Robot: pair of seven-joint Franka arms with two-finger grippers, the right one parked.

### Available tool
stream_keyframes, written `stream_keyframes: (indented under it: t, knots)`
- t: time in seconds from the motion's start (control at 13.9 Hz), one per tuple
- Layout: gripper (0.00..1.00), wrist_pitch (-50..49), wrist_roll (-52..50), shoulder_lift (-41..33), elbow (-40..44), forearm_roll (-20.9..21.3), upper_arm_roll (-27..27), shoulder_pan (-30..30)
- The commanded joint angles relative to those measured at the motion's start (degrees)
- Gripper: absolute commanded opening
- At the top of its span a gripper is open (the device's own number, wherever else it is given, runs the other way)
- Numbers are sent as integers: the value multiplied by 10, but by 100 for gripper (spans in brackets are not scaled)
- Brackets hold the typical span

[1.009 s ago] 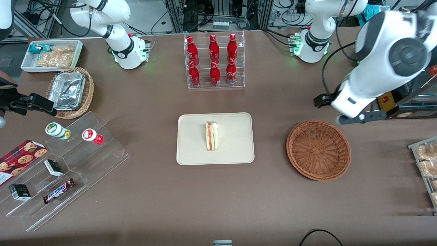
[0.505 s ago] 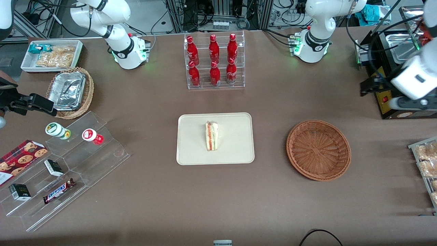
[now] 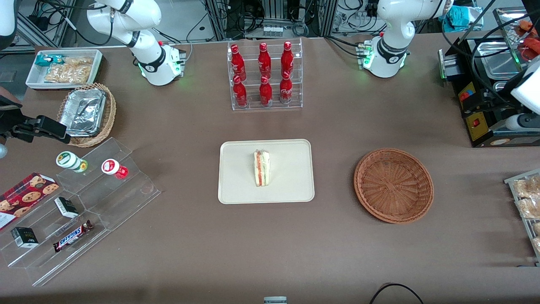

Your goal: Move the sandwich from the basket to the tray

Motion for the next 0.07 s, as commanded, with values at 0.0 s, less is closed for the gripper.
stream_keyframes:
  t: [0.0]
  knots:
    - [100,-9,-33,-6,0,-8,32,-34]
